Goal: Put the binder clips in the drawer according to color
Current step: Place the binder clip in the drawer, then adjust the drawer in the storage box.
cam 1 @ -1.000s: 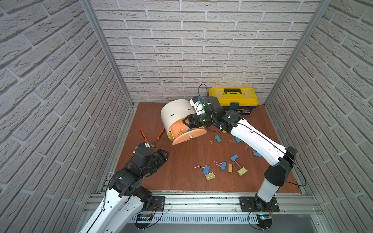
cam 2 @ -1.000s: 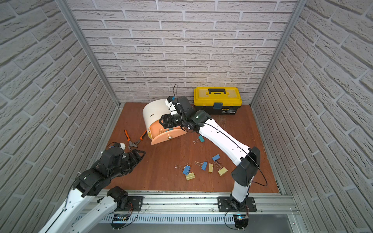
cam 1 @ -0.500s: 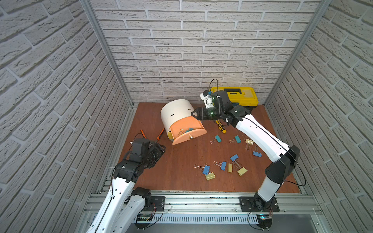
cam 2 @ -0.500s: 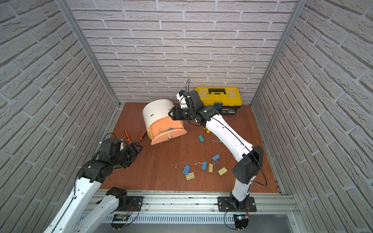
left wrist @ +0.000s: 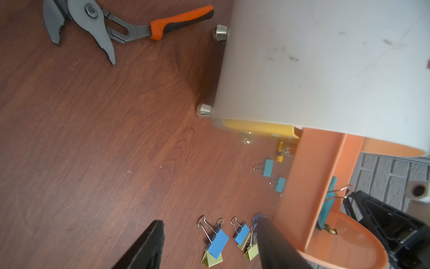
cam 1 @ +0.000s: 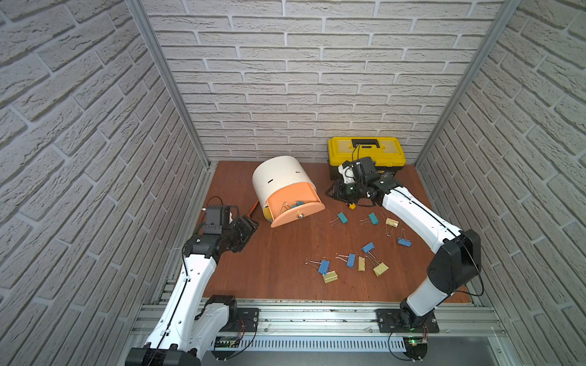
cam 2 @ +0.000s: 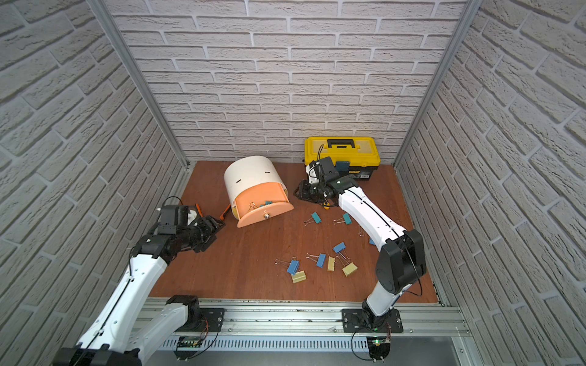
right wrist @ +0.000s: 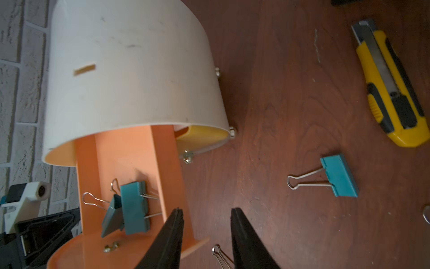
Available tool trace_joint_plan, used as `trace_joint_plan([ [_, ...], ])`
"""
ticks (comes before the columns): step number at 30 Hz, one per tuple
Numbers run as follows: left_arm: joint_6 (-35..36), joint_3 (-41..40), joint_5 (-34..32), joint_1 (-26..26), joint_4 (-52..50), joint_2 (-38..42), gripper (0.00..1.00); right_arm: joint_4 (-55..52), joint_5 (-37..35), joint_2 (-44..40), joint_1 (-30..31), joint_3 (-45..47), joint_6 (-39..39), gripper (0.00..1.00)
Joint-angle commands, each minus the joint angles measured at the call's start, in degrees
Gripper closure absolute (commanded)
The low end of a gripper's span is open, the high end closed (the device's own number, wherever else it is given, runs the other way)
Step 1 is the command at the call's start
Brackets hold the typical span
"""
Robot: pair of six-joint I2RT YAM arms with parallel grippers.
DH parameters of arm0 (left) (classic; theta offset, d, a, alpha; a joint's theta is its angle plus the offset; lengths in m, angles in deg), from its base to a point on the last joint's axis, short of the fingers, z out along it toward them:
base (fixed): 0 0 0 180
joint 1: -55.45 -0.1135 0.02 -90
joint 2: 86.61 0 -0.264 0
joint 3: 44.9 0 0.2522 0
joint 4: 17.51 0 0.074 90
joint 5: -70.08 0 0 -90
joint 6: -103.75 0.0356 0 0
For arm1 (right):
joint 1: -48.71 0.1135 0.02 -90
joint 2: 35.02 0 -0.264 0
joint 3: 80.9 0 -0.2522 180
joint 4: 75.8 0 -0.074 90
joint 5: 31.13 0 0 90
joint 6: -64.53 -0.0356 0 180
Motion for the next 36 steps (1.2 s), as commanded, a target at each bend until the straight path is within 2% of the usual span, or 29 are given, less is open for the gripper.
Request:
trace_joint_plan([
  [1, 1.8, -0.3, 2.3, -0.6, 2.9, -1.0, 0.32, 3.1, 1.9, -5.7, -0.3, 4.8, -1.1, 0.66],
  [6, 2.0, -0.4, 2.8, -0.7, 4.0, -2.5, 0.33, 5.5, 4.0, -9.7, 0.0, 11.9, -3.1, 0.69],
  [11, 2.1, -0.3, 3.1, -0.7, 5.1, -4.0, 0.32, 6.4, 4.5, -11.3, 1.7, 14.7, -3.7, 0.69],
  [27, 2.8, 3.6, 3.5, -0.7, 9.3, -11.3, 0.32, 9.7, 5.0, -5.4, 5.7, 8.6, -6.6, 0.69],
  [36, 3.0, 3.7, 3.6, -0.7, 9.6, -11.9, 0.32, 11.5, 5.0, -3.5, 7.6, 7.1, -8.6, 0.69],
])
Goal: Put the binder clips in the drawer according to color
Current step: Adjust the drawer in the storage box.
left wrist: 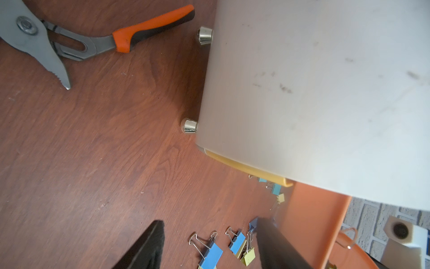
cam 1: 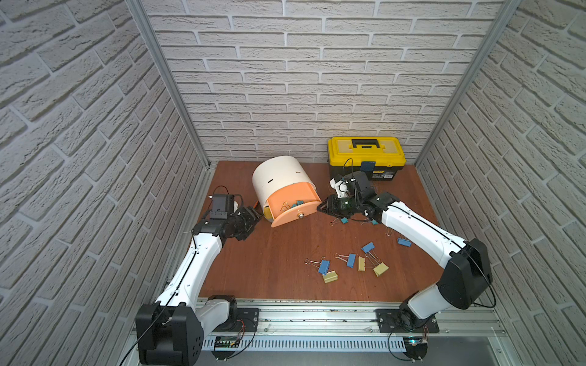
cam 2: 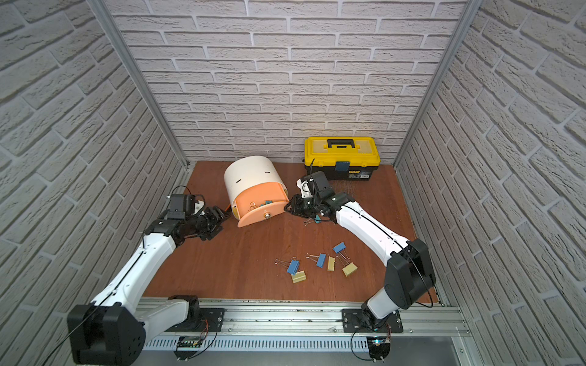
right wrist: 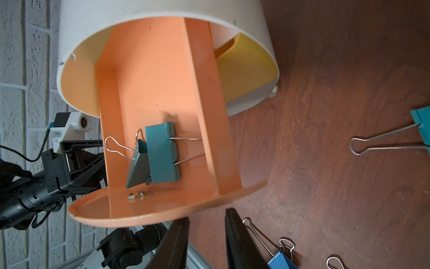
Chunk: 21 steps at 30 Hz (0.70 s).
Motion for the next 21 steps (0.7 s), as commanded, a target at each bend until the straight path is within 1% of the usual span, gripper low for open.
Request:
trace_joint_plan([
  [1, 1.1, 0.7, 0.7, -0.4, 1.6, -0.1, 0.32, 3.7, 0.3, 1.2, 0.9, -2.0, -1.3, 0.69],
  [12, 1.0, 0.5, 0.6, -0.4, 1.7, 0.5, 0.32, 4.3, 0.5, 4.3, 4.2, -6.3, -2.6, 0.69],
  [21, 0.8, -0.4, 0.3, -0.4, 1.9, 1.2, 0.32, 4.5, 0.8, 6.0, 5.8, -7.4, -2.7, 0.69],
])
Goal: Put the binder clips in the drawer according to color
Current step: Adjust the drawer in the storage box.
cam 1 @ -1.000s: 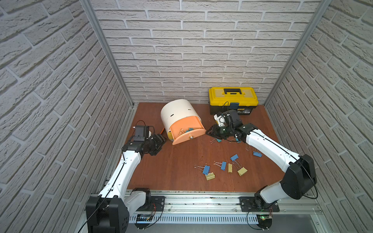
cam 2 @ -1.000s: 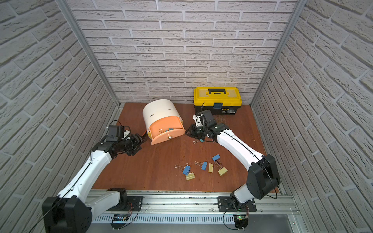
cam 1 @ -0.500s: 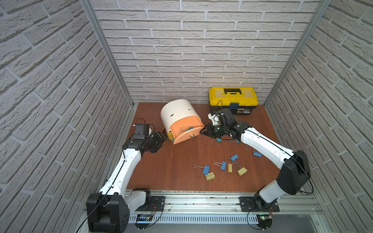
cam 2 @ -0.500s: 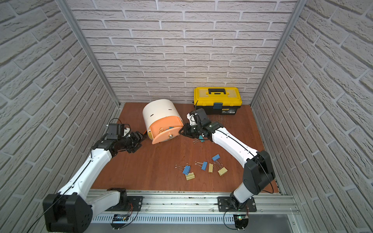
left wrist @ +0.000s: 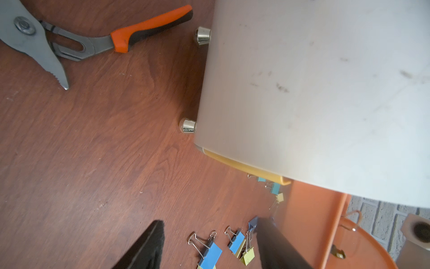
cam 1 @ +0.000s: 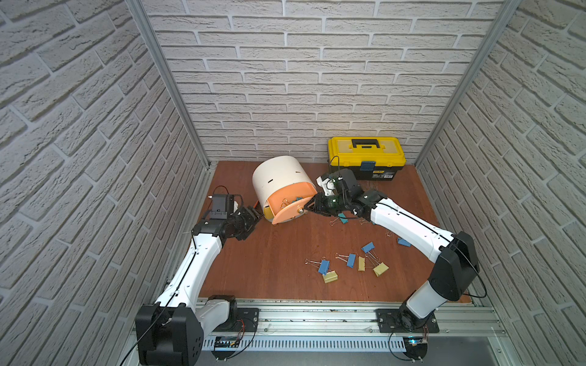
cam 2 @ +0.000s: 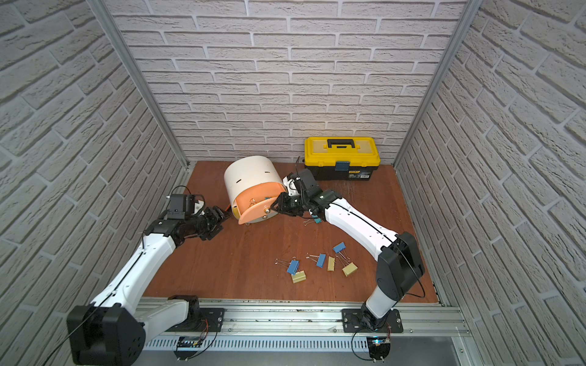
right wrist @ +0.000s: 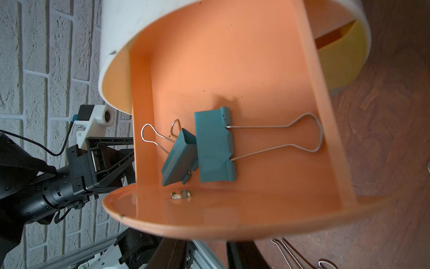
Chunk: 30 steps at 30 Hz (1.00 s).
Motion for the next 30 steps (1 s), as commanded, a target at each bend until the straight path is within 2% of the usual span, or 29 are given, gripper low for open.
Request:
trace_joint_plan([
  [1, 0.8, -0.4, 0.1, -0.4, 1.8, 0.8, 0.32, 2.6, 0.4, 1.0, 1.0, -1.4, -0.2, 0.69],
  [9, 0.5, -0.4, -0.2, -0.4, 1.8, 1.5, 0.32, 1.6, -1.6, 0.3, 1.8, -1.7, 0.2, 0.69],
  [14, 0.6, 0.0, -0.2, -0.4, 1.4, 1.8, 0.32, -2.2, -3.6, -2.3, 1.4, -1.4, 3.1, 0.65],
  [23, 1.4, 0.9, -1.2, -0.4, -1.1, 2.9, 0.32, -6.9, -7.0, -11.4, -4.2, 4.8, 5.5, 0.59],
  [28, 2.5, 1.6, -2.9, -0.5, -5.0, 5.2, 0.31, -11.0, -15.1, -16.0, -8.2, 7.4, 5.5, 0.54],
  [30, 3.0, 1.8, -3.8, -0.6, -6.9, 6.4, 0.31, -12.9, -18.6, -16.1, -9.8, 7.1, 5.2, 0.47],
])
